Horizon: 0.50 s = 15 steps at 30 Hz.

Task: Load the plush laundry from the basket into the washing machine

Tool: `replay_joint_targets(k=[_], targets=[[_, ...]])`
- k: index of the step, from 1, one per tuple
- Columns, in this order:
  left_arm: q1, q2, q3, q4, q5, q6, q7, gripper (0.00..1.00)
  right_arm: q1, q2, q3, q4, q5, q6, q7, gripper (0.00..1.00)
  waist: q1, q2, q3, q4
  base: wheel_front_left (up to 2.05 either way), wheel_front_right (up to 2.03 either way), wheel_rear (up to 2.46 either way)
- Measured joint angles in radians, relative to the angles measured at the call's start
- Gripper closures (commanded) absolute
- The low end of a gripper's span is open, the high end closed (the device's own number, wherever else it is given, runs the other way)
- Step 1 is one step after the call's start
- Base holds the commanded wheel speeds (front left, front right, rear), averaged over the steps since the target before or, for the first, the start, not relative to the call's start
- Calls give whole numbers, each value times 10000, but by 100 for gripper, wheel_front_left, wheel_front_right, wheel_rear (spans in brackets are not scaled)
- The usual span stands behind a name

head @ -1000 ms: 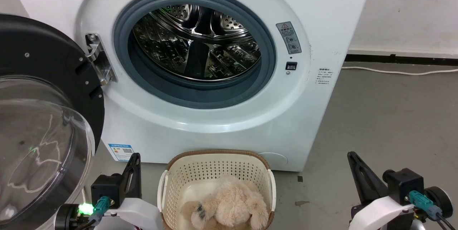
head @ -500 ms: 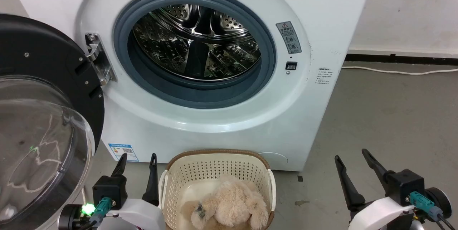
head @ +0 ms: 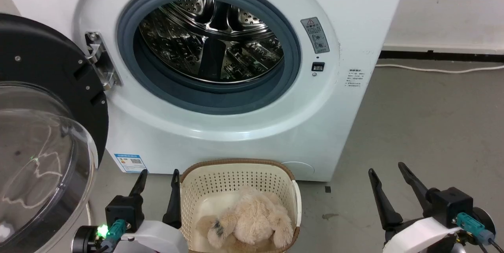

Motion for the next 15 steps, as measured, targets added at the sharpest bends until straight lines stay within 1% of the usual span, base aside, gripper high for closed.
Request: replay_joint_targets(k=[9,15], targets=[[-470,0,-263,581,-303,-17,-188,0,-9,0,-15,-33,334,-2,-194,0,0,0,457,-176,0,0,0],[-976,0,-487,1202,-474,-115,-190,0,-38,0,-56,-61,585,-2,-324,0,1,0,857,-333,0,0,0]])
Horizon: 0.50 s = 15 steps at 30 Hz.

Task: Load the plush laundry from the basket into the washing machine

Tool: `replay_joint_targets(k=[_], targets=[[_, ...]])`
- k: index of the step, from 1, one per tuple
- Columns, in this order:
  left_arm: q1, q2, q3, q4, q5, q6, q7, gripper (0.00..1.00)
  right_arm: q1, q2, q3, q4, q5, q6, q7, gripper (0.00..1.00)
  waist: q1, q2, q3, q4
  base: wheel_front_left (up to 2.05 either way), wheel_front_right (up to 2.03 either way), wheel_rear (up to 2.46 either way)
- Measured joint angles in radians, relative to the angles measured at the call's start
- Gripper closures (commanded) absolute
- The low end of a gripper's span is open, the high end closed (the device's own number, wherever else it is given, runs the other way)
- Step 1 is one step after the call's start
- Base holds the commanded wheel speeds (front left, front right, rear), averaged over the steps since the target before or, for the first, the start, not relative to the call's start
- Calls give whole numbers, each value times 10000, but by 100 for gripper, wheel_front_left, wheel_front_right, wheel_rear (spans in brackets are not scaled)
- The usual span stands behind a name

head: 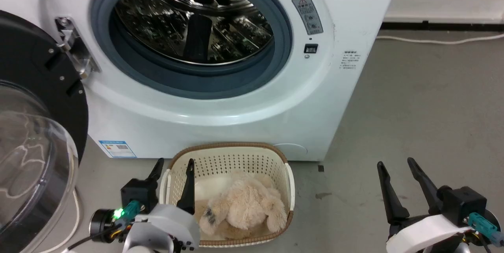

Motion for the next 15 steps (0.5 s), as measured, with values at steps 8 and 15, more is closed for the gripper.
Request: replay_joint_targets(k=[8,15], targets=[[-828,44,-326,1058,-259,-117,443,0,-226,0,8,-42,345,0,-153,0,0,0,591,-282,0,0,0],[-1606,113,-637,2127,-487,-159,1195,0,-287,0,-6,-42,685,0,-299,0,0,0,1171,-552,0,0,0]])
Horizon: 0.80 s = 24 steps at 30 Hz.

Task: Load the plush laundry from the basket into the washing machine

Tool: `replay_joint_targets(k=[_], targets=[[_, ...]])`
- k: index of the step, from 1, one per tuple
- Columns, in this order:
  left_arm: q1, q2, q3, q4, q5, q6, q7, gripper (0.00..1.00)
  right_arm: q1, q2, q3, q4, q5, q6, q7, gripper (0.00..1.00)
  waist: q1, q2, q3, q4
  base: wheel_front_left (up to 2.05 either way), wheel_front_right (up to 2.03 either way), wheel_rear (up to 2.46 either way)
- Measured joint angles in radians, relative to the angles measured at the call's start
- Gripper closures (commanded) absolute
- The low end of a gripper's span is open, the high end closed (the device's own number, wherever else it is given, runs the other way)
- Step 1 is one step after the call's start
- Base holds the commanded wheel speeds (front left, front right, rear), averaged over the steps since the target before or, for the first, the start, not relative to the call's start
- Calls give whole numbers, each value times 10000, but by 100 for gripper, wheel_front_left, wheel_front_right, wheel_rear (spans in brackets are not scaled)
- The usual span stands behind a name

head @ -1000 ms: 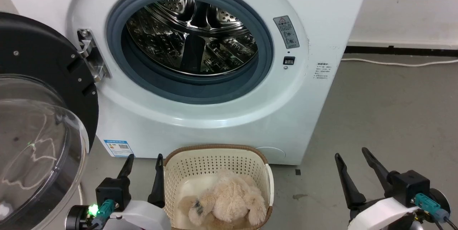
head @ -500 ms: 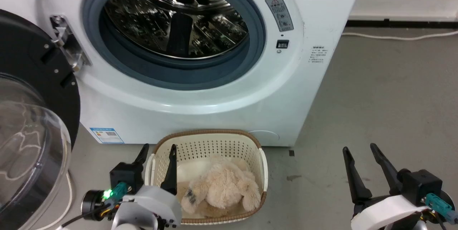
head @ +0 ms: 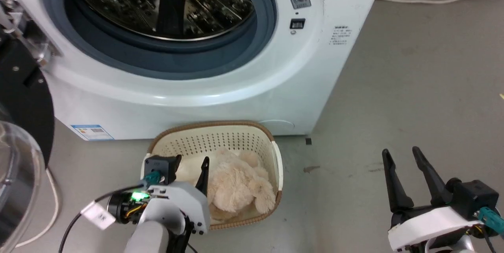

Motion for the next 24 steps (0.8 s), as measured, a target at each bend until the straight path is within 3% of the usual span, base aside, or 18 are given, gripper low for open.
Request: replay_joint_targets(k=[8,15,24], targets=[[-899,102,-382,1174,-155,104,1064,0,-208,0,12,-50,433,0,-161,0,0,0,719,-293,0,0,0],[-1513,222,-665,2144,-274,723,2013,0,-353,0,67,-81,857,0,-299,0,1,0,1397,-538,0,0,0],[-2313,401,-1007,2853,-537,1011,2596,0,-532,0,153,-121,1350,0,-499,0,0,0,2329,-855,0,0,0]])
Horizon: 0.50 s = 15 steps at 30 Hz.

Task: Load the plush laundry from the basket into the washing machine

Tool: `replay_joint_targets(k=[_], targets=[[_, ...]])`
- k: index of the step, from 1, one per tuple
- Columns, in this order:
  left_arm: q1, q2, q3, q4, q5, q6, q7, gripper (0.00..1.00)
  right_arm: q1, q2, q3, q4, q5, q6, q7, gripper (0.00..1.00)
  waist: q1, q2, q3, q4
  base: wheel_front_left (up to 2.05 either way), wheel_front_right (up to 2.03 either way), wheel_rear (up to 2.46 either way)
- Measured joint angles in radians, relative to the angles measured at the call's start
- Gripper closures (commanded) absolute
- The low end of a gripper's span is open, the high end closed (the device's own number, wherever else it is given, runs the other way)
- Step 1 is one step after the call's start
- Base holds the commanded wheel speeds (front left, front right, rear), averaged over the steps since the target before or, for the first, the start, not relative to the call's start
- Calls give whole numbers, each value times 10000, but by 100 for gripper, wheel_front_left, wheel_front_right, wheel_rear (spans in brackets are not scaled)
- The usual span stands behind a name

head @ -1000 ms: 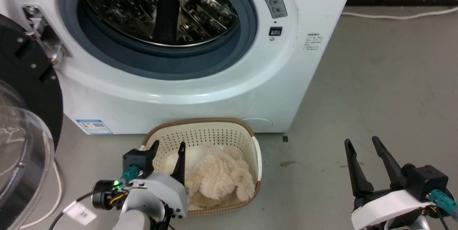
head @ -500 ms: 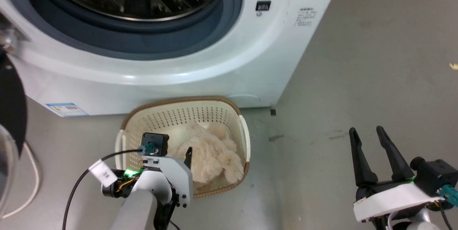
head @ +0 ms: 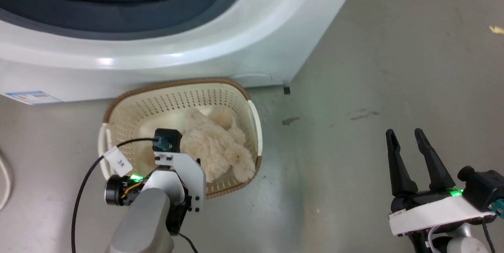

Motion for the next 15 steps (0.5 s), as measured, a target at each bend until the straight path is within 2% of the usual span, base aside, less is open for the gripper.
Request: replay_joint_targets(k=[7,15], targets=[[-739,242,-568,617,36,384,675,0,-217,0,148,0,422,0,-130,0,0,0,603,-246,0,0,0],[-1613,771,-1356,1266,405,763,1659,0,-391,0,347,2,869,0,-307,0,-1,0,1183,-452,0,0,0]])
